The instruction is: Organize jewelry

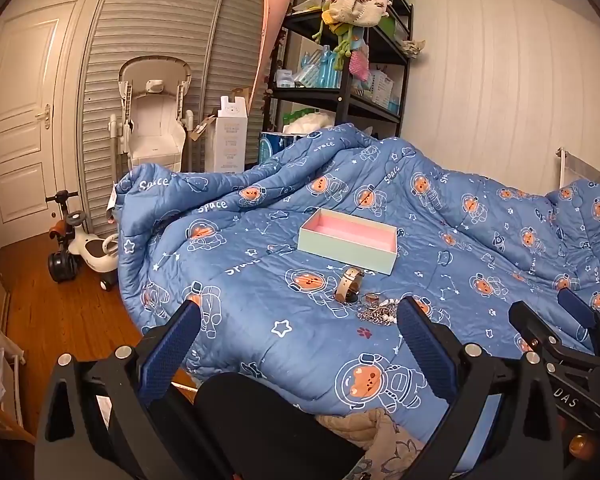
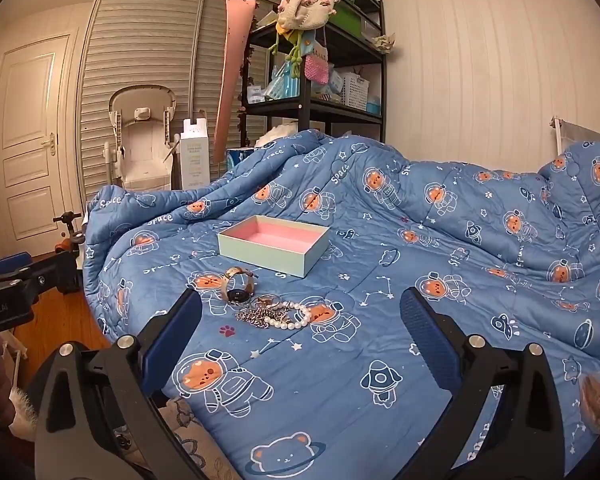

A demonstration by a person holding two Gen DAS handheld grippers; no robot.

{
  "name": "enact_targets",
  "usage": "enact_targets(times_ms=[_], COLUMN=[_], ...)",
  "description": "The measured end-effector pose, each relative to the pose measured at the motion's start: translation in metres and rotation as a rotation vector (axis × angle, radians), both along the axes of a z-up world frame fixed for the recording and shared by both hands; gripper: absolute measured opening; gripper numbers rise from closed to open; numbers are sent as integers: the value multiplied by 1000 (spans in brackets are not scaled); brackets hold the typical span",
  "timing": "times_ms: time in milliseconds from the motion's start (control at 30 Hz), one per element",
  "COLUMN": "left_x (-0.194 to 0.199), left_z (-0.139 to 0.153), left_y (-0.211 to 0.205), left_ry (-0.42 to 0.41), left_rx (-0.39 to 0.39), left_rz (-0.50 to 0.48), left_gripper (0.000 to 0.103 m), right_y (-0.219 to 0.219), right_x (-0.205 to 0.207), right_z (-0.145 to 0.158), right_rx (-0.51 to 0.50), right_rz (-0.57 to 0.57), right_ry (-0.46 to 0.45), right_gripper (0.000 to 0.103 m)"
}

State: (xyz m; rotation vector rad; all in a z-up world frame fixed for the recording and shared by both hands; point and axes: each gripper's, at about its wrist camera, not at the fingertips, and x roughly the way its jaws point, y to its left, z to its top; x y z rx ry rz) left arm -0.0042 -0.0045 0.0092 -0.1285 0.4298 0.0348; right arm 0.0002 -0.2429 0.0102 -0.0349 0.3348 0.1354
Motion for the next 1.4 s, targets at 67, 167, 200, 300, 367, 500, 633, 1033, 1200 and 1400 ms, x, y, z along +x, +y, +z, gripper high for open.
enact_targets(times_ms=[67, 167, 200, 300, 367, 500, 633, 1033, 1200, 1400], left_x=[-2, -3, -3, -3, -3, -2, -2, -2, -2, -2], left_z=[3, 4, 4, 2, 3, 5, 8, 8, 7, 8], left_y=[0, -1, -1, 0, -1, -1, -1, -1, -1, -2], left_ry=[0, -2, -2, -3, -4, -3, -3, -4, -5, -5], left_rx=[-1, -2, -2, -1, -2, -2, -6, -7, -6, -5], left_rz=[-1, 0, 0, -1, -2, -2, -1, -1, 0, -1], left_gripper=[96, 96, 96, 96, 96, 96, 96, 96, 96, 96], right_y=[0, 0, -3, -3, 0, 1, 1, 2, 2, 2], right_x=[-1, -1, -1, -1, 3, 0, 0, 1, 1, 0], right_z=[0, 1, 3, 5, 1, -1, -1, -1, -1, 1], right_rx=[0, 0, 2, 0, -1, -3, -4, -7, -7, -8], right_rz=[-1, -4, -3, -4, -3, -3, -3, -3, -2, -2], right_ry=[-2, -2, -2, -2, -1, -1, -1, -1, -1, -1], right_gripper=[98, 98, 98, 98, 98, 98, 98, 98, 98, 98])
